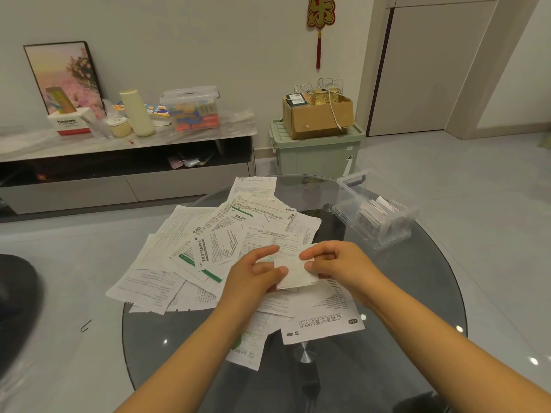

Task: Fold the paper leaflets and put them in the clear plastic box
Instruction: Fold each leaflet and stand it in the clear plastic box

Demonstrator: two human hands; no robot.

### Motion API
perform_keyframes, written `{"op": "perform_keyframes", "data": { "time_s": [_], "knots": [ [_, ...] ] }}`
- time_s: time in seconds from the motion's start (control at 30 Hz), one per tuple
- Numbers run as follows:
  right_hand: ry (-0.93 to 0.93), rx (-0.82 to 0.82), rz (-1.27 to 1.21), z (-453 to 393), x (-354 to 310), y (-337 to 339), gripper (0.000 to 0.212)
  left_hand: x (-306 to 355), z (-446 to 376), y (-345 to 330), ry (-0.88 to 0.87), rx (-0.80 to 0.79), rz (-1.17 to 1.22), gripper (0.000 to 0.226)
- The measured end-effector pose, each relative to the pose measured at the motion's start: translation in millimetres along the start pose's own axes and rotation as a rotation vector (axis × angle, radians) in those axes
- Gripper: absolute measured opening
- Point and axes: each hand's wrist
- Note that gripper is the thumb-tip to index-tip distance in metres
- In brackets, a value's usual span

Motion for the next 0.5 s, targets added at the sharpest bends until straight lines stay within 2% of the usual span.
{"op": "perform_keyframes", "data": {
  "time_s": [0.13, 0.27, 0.33, 0.4, 0.5],
  "knots": [
    [0.044, 0.069, 0.107, 1, 0, -1, 0.014, 2, 1, -4, -0.043, 0.063, -0.003, 0.023],
    [0.008, 0.123, 0.339, 2, -2, -2, 0.011, 7, 2, -12, -0.115, 0.128, -0.025, 0.017],
    [0.005, 0.103, 0.281, 3, -4, -1, 0.02, 12, 2, -18, -0.184, 0.137, -0.111, 0.015],
    [-0.005, 0.058, 0.103, 5, -8, 2, 0.026, 14, 1, -24, -0.239, 0.117, -0.201, 0.018],
    [0.011, 0.045, -0.008, 9, -11, 10, 0.023, 16, -5, -35, -0.3, 0.064, -0.314, 0.025]
  ]
}}
Point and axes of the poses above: each hand's wrist, its own z-axis away from the middle knuckle, its own y-axis out of the back of the hand, x = y × z, and after that the axes turned 15 degrees about -x, right-handed
